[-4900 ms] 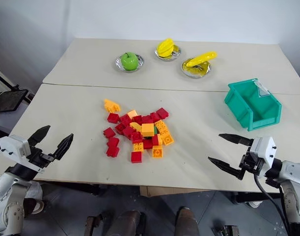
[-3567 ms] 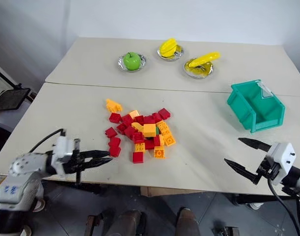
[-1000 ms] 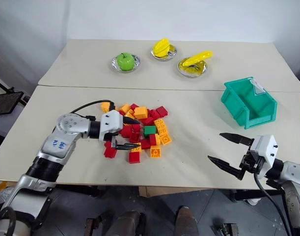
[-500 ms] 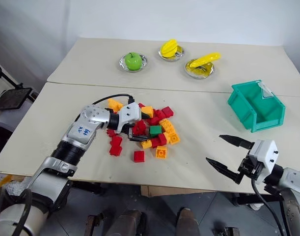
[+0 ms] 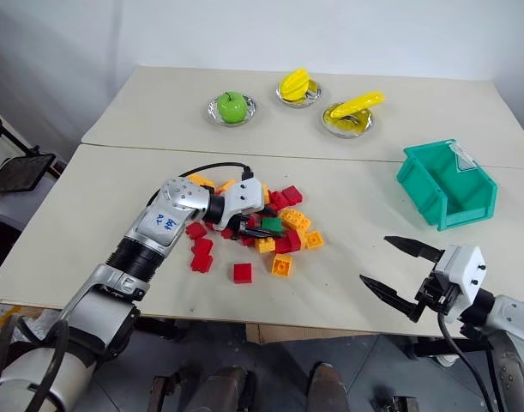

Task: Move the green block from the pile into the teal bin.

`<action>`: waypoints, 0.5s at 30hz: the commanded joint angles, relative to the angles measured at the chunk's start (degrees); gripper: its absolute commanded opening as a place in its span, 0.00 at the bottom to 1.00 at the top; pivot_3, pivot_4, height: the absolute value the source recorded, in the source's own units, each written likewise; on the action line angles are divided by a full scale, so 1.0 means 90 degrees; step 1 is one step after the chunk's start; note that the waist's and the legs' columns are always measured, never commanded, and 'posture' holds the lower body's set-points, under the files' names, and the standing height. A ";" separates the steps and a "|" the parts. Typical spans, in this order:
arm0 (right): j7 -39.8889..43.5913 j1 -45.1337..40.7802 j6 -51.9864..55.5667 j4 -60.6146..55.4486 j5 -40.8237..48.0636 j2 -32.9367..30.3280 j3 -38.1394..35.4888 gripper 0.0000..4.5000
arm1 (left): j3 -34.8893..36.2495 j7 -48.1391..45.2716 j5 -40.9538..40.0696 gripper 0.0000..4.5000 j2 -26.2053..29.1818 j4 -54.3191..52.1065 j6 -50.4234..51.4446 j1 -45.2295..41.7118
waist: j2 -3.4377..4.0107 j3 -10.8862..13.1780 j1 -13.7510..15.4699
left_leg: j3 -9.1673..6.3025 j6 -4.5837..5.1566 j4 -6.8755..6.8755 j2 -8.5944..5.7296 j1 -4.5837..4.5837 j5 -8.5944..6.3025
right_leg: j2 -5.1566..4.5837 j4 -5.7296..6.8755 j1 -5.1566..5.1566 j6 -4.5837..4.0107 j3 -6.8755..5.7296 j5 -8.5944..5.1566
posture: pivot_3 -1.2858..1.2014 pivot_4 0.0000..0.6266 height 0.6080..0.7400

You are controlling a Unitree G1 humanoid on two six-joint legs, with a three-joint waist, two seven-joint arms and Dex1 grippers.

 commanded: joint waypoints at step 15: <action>0.0011 0.0017 -0.0067 -0.0221 0.0112 0.0060 -0.0099 1.00 | -0.0625 -0.0570 0.0587 0.43 0.0504 -0.0382 0.0943 -0.0009 | 0.0001 -0.0001 -0.0057 | 0.0004 0.0000 -0.0001 0.0007 0.0006 0.0000 | 0.0004 0.0006 -0.0002 0.0000 0.0004 0.0000 | 0.52 0.24 1.00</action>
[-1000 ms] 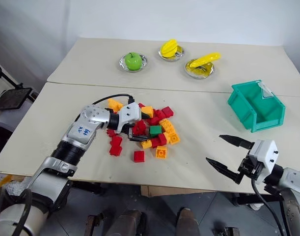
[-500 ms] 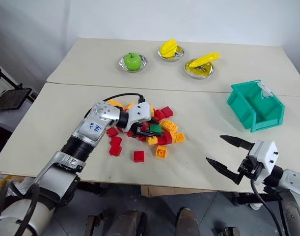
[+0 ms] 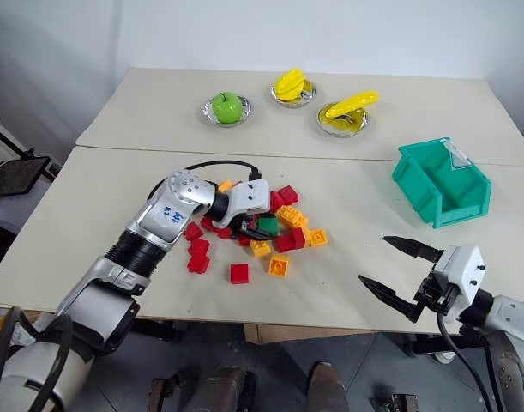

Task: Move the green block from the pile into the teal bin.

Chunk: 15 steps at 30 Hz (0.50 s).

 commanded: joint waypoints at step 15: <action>-0.0383 0.0605 -0.0013 -0.0383 0.0314 0.0199 -0.1004 1.00 | 0.0991 -0.0535 -0.1225 0.33 -0.0695 0.0674 -0.0122 -0.1474 | -0.0019 0.0011 0.0141 | -0.0011 0.0000 0.0011 -0.0008 -0.0035 0.0000 | -0.0003 -0.0003 -0.0019 0.0000 -0.0008 0.0000 | 0.52 0.24 1.00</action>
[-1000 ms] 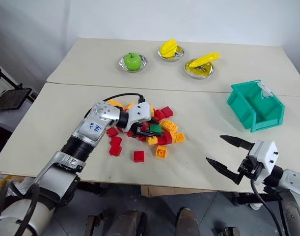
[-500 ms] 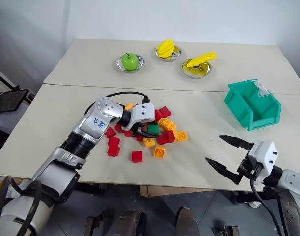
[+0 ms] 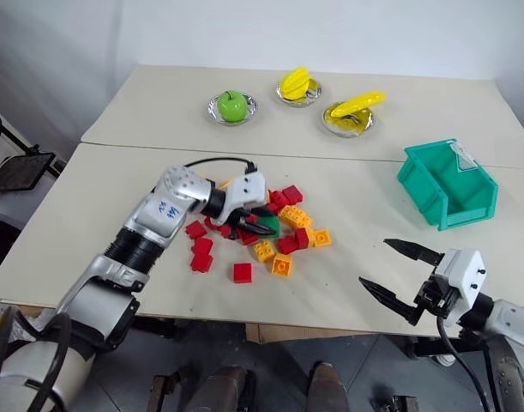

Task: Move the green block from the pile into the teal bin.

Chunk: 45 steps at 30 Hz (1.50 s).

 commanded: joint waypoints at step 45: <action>0.0314 -0.1032 0.0713 0.0736 -0.0290 -0.0930 0.0284 1.00 | 0.3720 -0.0809 -0.3097 1.00 0.1851 -0.2759 -0.1908 0.4985 | 0.0020 -0.0012 -0.0232 | 0.0057 0.0027 0.0002 0.0050 0.0040 -0.0024 | -0.0013 -0.0012 0.0008 0.0013 0.0029 0.0015 | 0.52 0.24 1.00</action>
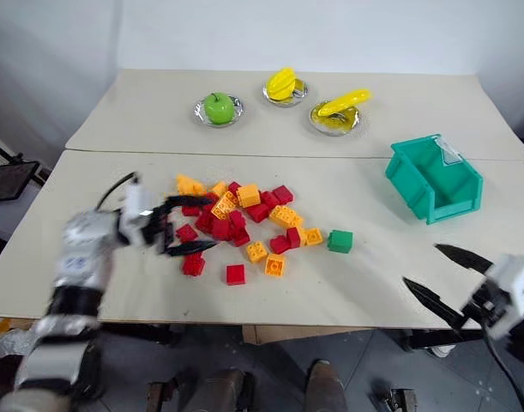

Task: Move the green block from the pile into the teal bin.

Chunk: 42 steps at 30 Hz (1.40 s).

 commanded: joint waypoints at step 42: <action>-0.2197 -0.4681 0.1554 0.3388 -0.1637 -0.0319 0.0728 0.33 | -0.0035 0.3314 -0.1106 1.00 -0.0776 -0.3402 0.1656 0.1167 | 0.0006 -0.0001 -0.0038 | -0.0004 -0.0024 -0.0008 -0.0010 -0.0003 -0.0010 | 0.0016 -0.0002 -0.0006 -0.0021 -0.0032 -0.0007 | 0.52 0.24 1.00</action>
